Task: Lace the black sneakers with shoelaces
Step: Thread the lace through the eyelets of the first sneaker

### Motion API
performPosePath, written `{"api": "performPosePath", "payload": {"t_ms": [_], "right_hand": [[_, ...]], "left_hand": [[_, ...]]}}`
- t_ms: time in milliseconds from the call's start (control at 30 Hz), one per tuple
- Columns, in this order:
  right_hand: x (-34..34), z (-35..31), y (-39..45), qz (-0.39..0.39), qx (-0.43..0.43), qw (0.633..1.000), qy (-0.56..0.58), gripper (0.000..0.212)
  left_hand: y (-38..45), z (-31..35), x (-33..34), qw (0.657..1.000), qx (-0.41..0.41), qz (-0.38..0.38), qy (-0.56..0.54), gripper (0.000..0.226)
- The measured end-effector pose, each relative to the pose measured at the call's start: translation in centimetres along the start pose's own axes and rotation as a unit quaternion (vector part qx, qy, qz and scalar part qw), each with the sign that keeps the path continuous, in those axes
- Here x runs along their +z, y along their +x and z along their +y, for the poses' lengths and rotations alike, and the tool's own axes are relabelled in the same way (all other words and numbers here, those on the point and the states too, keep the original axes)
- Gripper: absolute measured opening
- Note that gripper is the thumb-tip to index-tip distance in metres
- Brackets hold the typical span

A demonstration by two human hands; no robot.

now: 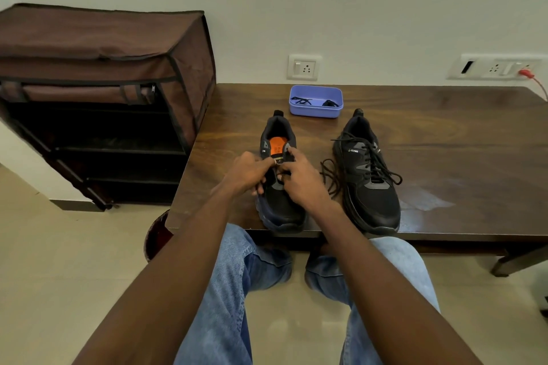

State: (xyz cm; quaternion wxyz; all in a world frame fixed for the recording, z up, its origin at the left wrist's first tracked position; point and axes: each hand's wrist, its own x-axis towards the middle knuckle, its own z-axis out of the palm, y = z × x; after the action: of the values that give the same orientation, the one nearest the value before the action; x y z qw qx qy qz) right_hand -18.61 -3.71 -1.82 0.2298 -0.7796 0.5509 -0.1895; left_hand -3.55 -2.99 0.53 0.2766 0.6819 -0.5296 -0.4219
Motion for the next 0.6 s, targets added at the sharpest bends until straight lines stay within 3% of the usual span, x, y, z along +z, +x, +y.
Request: {"api": "performPosePath", "payload": {"t_ms": [267,600], "right_hand": [[-0.4,0.1,0.5,-0.006,0.036,0.999,0.007,0.017],[-0.1,1.0,1.0,0.024,0.102,0.982,0.160,0.016]], "left_hand": [[-0.1,0.2,0.0,1.000,-0.009,0.003,0.008,0.042],[-0.1,0.6,0.4,1.000,-0.005,0.015,0.013,0.040]]}}
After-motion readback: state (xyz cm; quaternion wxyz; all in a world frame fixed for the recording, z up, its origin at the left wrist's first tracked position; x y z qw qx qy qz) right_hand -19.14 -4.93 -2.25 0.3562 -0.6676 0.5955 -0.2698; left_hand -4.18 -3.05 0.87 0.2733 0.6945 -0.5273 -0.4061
